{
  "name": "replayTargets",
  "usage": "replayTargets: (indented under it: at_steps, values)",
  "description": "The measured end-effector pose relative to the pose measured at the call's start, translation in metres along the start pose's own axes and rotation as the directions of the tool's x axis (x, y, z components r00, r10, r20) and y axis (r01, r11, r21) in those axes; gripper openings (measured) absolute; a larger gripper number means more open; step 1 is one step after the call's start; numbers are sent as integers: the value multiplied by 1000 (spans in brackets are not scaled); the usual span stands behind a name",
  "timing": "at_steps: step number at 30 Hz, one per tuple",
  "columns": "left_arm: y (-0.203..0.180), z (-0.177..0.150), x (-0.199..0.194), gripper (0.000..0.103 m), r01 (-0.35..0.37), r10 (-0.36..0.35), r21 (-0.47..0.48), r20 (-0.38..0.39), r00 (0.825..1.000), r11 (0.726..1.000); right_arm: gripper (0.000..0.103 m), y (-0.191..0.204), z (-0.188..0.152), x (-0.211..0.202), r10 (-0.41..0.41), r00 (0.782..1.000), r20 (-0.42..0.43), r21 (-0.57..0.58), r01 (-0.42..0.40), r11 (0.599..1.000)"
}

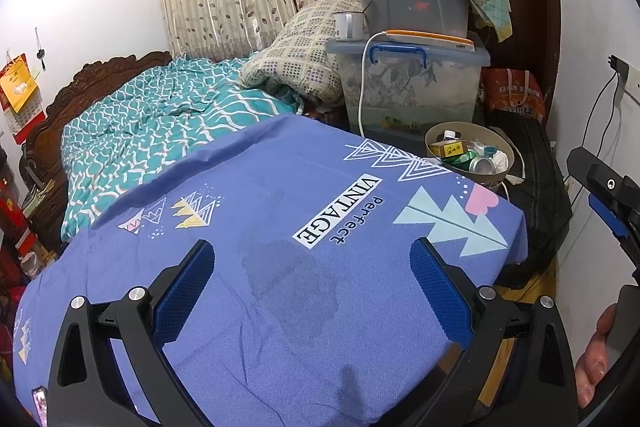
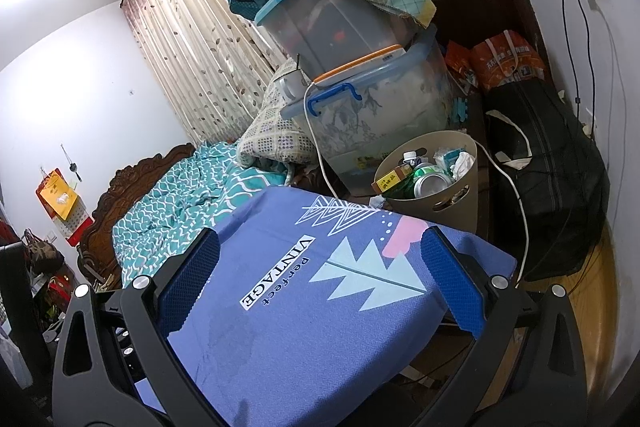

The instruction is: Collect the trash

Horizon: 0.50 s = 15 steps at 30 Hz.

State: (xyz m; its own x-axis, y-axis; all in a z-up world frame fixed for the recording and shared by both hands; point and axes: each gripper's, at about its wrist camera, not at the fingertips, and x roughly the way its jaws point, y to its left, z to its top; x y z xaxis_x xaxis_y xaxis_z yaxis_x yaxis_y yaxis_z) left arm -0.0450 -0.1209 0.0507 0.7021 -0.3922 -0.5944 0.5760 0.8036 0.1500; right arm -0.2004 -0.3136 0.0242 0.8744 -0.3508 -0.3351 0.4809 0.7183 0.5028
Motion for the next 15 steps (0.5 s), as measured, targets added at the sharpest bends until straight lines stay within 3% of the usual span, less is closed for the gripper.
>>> replayTargets:
  at_steps: [15]
  values:
    - [0, -5, 2, 94, 1, -1, 3, -6, 1000, 1000, 100, 1, 0, 1, 1, 1000, -3, 0, -1, 1000]
